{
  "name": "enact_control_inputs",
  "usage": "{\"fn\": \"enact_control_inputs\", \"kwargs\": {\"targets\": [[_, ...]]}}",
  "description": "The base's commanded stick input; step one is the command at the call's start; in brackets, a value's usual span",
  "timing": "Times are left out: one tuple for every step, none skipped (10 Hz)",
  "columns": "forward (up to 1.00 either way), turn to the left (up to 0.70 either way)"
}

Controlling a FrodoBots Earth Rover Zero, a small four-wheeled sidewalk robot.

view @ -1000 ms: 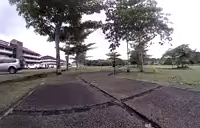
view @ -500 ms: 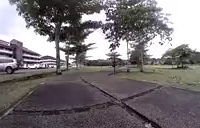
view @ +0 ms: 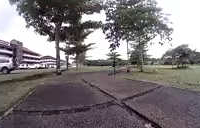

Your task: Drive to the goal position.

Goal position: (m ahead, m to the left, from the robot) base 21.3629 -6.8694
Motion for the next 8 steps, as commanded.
{"fn": "enact_control_inputs", "kwargs": {"targets": [[0.70, 0.00], [0.70, 0.00], [0.70, 0.00], [0.70, 0.00], [0.70, 0.00], [0.70, 0.00], [0.70, 0.00], [0.70, 0.00]]}}
